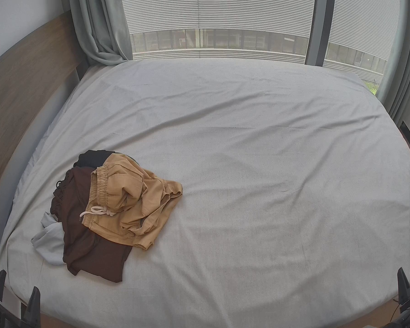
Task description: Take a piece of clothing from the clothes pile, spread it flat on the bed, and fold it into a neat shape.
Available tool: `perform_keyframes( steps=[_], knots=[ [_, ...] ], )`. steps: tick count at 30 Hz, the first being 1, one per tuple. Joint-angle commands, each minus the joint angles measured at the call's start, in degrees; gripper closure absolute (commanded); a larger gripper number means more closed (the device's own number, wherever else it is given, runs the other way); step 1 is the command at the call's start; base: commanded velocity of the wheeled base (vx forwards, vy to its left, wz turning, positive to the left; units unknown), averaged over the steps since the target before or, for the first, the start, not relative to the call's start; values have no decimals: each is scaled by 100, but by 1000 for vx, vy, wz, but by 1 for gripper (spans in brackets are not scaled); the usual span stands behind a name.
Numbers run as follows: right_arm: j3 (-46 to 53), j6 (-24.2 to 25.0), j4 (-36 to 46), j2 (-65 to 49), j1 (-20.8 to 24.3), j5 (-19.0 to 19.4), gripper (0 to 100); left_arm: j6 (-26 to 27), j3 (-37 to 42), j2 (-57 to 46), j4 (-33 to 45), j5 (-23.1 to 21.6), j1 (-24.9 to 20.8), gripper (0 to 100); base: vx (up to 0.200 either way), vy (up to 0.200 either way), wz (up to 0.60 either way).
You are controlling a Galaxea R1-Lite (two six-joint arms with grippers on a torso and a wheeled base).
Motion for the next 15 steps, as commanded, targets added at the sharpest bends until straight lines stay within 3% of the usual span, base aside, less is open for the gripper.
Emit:
perform_keyframes(
  steps=[1,15],
  knots=[
    [101,11,-4,-66,0,-13,0,-39,101,-93,-15,6,4,0,0,0,0],
    [101,2,4,-66,0,-13,0,-65,101,-93,-15,-21,4,0,0,0,0]
  ],
)
